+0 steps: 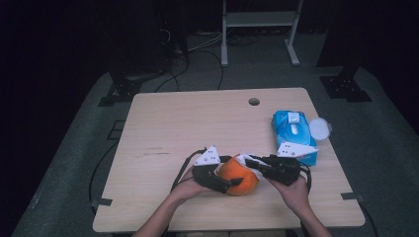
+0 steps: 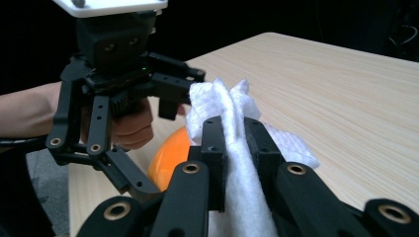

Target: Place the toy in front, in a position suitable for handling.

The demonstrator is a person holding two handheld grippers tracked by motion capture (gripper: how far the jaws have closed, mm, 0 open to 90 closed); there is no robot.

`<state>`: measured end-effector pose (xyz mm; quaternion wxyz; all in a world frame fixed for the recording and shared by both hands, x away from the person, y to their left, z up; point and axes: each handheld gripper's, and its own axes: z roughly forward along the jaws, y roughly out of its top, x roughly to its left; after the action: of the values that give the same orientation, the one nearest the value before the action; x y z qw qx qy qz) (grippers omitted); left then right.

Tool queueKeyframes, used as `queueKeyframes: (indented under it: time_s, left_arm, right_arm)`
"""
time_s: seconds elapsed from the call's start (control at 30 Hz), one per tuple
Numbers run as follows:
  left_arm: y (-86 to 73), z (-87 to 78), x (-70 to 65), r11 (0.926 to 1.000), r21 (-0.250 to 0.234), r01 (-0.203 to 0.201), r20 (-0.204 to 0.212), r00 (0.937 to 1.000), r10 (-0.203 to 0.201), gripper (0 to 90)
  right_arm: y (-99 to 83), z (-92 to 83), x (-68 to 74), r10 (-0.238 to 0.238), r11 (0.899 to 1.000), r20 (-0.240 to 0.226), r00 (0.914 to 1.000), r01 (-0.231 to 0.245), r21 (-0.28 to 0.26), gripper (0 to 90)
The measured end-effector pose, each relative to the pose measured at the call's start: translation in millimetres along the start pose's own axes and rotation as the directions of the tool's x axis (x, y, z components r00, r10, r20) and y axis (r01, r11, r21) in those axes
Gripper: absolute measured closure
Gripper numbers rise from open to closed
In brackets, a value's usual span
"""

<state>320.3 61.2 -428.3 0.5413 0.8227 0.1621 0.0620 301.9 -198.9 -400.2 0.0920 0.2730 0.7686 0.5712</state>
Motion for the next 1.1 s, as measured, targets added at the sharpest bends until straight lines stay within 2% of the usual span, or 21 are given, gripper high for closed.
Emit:
queueKeyframes:
  time_s: [0.03, 0.13, 0.23, 0.3, 0.4, 0.57, 0.63, 0.67, 0.8, 0.87, 0.93, 1.0, 1.1]
  left_arm:
    - [0.9, -0.4, -0.4, 1.0000, 0.008, -0.002, -0.010, 0.9999, 0.002, 23.1]
    - [1.3, -0.3, -1.1, 0.9998, 0.013, 0.013, -0.029, 0.9995, -0.013, 24.7]
    - [0.0, -1.7, 1.3, 0.9987, 0.004, 0.051, -0.043, 0.9978, -0.051, 24.7]
    - [0.3, -2.7, 2.8, 0.9971, 0.005, 0.077, -0.056, 0.9955, -0.076, 24.7]
    - [2.0, -3.7, 3.0, 0.9962, 0.005, 0.087, -0.088, 0.9925, -0.086, 24.7]
    - [1.3, -3.0, 4.8, 0.9927, -0.007, 0.120, -0.097, 0.9880, -0.120, 24.6]
    - [0.8, -3.0, 4.2, 0.9923, -0.008, 0.124, -0.091, 0.9881, -0.124, 24.6]
    - [0.6, -2.8, 2.3, 0.9933, -0.006, 0.116, -0.081, 0.9900, -0.116, 24.7]
    - [2.2, -0.1, -7.9, 0.9996, 0.015, 0.023, -0.053, 0.9983, -0.023, 26.0]
    - [3.1, 1.5, -13.6, 0.9997, 0.021, -0.011, -0.044, 0.9990, 0.012, 26.0]
    - [3.6, 1.4, -16.6, 0.9989, 0.027, -0.037, -0.027, 0.9989, 0.038, 23.6]
    - [3.8, -0.9, -14.2, 0.9982, 0.030, -0.053, -0.004, 0.9986, 0.053, 18.1]
    - [2.0, -3.0, -6.7, 0.9992, 0.018, -0.036, 0.003, 0.9994, 0.036, 11.5]
  right_arm:
    - [0.1, -0.7, 1.1, -0.003, 1.000, 0.007, 1.0000, 0.003, 0.003, 79.9]
    - [2.6, -0.2, 13.7, -0.079, 0.997, 0.044, 0.9959, 0.078, 0.016, 80.0]
    - [4.4, 2.6, 22.7, -0.125, 0.992, 0.047, 0.9910, 0.124, 0.030, 80.0]
    - [4.5, 3.0, 22.3, -0.120, 0.992, 0.035, 0.9921, 0.119, 0.029, 80.1]
    - [3.4, 1.0, 18.9, -0.112, 0.993, 0.038, 0.9929, 0.111, 0.032, 80.2]
    - [-0.3, -1.5, 15.5, -0.098, 0.995, 0.037, 0.9945, 0.097, 0.028, 79.3]
    - [-0.5, -1.0, 16.9, -0.116, 0.993, 0.030, 0.9927, 0.116, 0.024, 79.2]
    - [-0.3, -0.3, 17.7, -0.125, 0.992, 0.034, 0.9915, 0.124, 0.026, 79.5]
    - [1.6, -1.3, 16.9, -0.118, 0.993, 0.053, 0.9916, 0.117, 0.018, 80.0]
    - [2.1, -2.9, 14.2, -0.109, 0.994, 0.072, 0.9914, 0.109, 0.005, 80.0]
    - [1.7, -4.2, 10.3, -0.092, 0.996, 0.060, 0.9939, 0.092, 0.011, 80.2]
    - [-0.2, -4.4, 9.3, -0.087, 0.996, 0.047, 0.9951, 0.087, 0.014, 80.2]
    - [-2.1, -4.5, 9.2, -0.089, 0.996, 0.039, 0.9952, 0.089, 0.016, 80.2]
